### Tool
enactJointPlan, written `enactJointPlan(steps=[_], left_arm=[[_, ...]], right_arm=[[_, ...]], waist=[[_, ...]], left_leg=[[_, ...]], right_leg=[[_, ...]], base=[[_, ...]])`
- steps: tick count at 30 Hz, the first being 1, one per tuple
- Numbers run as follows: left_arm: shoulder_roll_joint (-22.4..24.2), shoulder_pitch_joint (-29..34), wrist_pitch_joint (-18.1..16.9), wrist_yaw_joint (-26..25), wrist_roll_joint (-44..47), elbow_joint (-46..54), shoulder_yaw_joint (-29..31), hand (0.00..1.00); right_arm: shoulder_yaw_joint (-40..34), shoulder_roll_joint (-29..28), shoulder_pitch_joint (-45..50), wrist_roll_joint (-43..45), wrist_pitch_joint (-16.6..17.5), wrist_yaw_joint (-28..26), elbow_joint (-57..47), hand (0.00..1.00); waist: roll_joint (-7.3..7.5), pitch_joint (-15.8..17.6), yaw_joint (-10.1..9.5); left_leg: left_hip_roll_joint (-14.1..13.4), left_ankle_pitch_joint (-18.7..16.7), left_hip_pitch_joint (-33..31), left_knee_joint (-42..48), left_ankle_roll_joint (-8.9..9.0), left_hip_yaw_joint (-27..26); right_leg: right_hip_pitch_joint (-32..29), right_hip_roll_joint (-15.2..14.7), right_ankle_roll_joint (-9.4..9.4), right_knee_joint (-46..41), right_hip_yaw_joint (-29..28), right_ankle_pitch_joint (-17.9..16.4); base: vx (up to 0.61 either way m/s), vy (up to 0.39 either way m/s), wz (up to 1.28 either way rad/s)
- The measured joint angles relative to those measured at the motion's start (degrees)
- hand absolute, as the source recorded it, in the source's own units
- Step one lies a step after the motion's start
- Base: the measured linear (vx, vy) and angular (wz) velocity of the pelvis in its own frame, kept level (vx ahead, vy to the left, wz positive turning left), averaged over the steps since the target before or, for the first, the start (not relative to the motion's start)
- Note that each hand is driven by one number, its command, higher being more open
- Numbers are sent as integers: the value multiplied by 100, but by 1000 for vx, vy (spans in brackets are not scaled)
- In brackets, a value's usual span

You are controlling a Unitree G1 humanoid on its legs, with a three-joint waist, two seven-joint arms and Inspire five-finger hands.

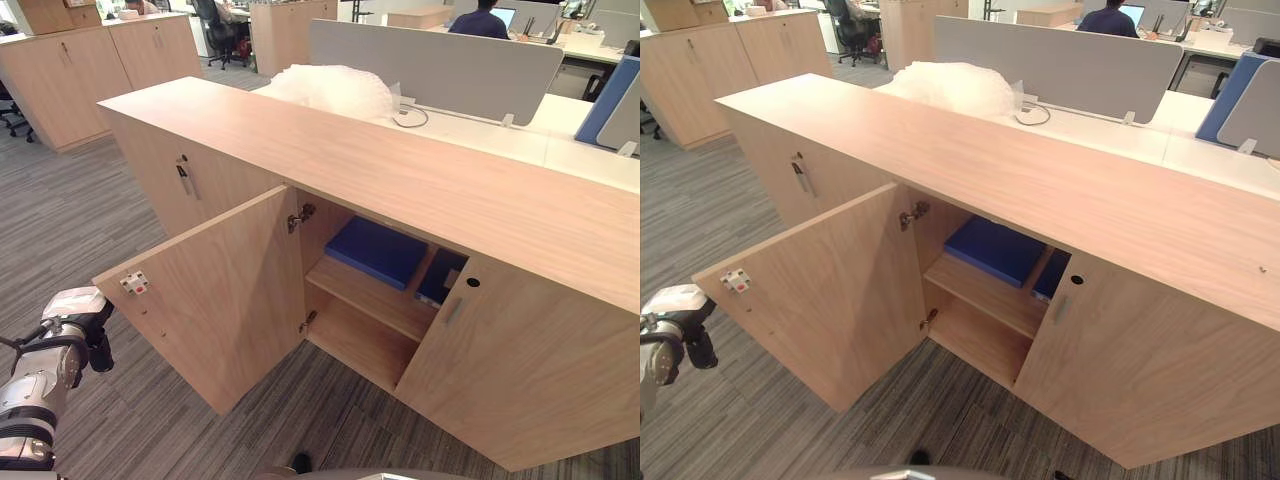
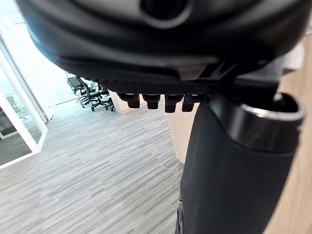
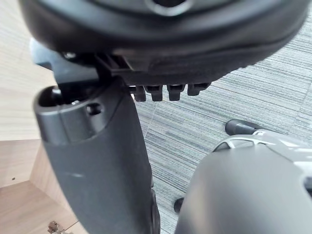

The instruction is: Walk over to the cabinet, pick up the folder, carry it to the office cabinet, place the folder inside the office cabinet, then close the office cabinet door

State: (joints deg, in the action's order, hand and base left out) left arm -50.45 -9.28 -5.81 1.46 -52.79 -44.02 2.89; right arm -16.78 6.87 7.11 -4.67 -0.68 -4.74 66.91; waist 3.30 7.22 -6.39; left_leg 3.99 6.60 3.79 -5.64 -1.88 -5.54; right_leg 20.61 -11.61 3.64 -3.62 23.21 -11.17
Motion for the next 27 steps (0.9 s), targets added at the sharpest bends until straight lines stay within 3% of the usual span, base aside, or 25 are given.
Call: enactJointPlan(steps=[4,10,16,20,24,27], left_arm=[[103,0,197,-40,709,64,51,100],[766,-3,516,-250,2143,9,686,100],[1160,-16,623,-533,3243,-31,843,100],[1455,327,1000,-807,3164,762,714,100],[1457,1089,1040,-812,2272,1906,229,100],[1342,1581,1038,-559,1942,2695,-287,100]], right_arm=[[-35,-4,-2,2,0,3,1,100],[-252,-38,10,5,-38,5,32,100],[-630,-103,38,8,-50,5,34,100],[-696,-196,91,8,-58,29,35,100],[-704,-207,134,7,-49,40,132,100],[-698,-164,94,7,-27,35,152,100]], waist=[[77,34,-1],[76,43,22],[2,29,41],[-45,17,31],[-165,-7,-50],[-314,-48,-173]], left_leg=[[50,0,11,0,-1,-1],[6,-23,49,0,-15,33],[-75,-98,111,0,-12,68],[-65,-114,97,1,-32,159],[-57,-116,89,2,-50,302],[-43,-90,47,2,-88,337]], right_leg=[[51,-23,-48,66,9,-25],[50,24,-219,-31,-9,124],[-47,48,-78,-328,-30,312],[-120,22,-43,-529,-27,348],[-181,-7,38,-748,-20,389],[-231,-17,227,-586,-26,216]], base=[[-2,14,1],[15,27,5],[19,35,3],[27,29,14],[19,32,23],[-29,15,18]])
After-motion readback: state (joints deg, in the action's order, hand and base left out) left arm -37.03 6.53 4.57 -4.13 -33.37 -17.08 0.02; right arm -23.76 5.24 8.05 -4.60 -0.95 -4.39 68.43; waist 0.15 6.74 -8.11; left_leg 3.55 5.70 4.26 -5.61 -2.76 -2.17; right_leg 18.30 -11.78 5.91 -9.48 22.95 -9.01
